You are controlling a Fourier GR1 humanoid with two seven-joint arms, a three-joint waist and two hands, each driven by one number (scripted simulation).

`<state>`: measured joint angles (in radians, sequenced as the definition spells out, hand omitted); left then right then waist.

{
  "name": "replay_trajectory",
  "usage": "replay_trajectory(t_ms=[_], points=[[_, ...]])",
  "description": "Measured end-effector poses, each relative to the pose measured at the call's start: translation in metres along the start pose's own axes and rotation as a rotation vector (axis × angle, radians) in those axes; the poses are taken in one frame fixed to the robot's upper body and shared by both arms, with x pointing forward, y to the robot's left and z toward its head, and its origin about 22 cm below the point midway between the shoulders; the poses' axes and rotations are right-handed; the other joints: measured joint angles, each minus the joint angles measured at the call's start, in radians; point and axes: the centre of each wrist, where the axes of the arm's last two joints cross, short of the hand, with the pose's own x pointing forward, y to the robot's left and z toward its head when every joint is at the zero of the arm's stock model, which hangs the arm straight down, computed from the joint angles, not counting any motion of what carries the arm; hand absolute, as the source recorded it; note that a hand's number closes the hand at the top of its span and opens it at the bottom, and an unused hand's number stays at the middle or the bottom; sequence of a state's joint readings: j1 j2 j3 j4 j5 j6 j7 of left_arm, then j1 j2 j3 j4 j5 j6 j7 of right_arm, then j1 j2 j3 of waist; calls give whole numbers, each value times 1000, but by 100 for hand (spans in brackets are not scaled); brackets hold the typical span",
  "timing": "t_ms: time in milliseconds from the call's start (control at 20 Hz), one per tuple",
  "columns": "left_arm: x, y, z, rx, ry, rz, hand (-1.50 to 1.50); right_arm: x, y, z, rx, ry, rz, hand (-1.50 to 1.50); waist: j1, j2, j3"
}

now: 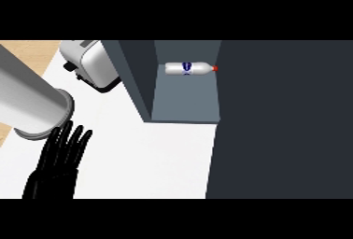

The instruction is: Pick up the bottled water, place it into the cabinet and close the cabinet

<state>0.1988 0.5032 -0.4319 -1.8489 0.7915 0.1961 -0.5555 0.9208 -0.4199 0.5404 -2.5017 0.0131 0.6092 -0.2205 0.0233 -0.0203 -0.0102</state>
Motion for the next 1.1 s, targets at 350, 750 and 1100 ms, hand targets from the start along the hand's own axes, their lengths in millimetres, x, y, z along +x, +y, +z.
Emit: replay_trajectory(t_ms=[350,750,1100], points=[[20,17,12,6,3,5,-150,0,2,-7,-3,3,10,150,22,2,-4],[41,34,16,-35,1,10,-150,-2,4,-18,-43,-5,0,150,72,21,-4],[52,44,18,-83,5,15,-150,0,-1,-25,-7,-4,31,150,121,35,-7]])
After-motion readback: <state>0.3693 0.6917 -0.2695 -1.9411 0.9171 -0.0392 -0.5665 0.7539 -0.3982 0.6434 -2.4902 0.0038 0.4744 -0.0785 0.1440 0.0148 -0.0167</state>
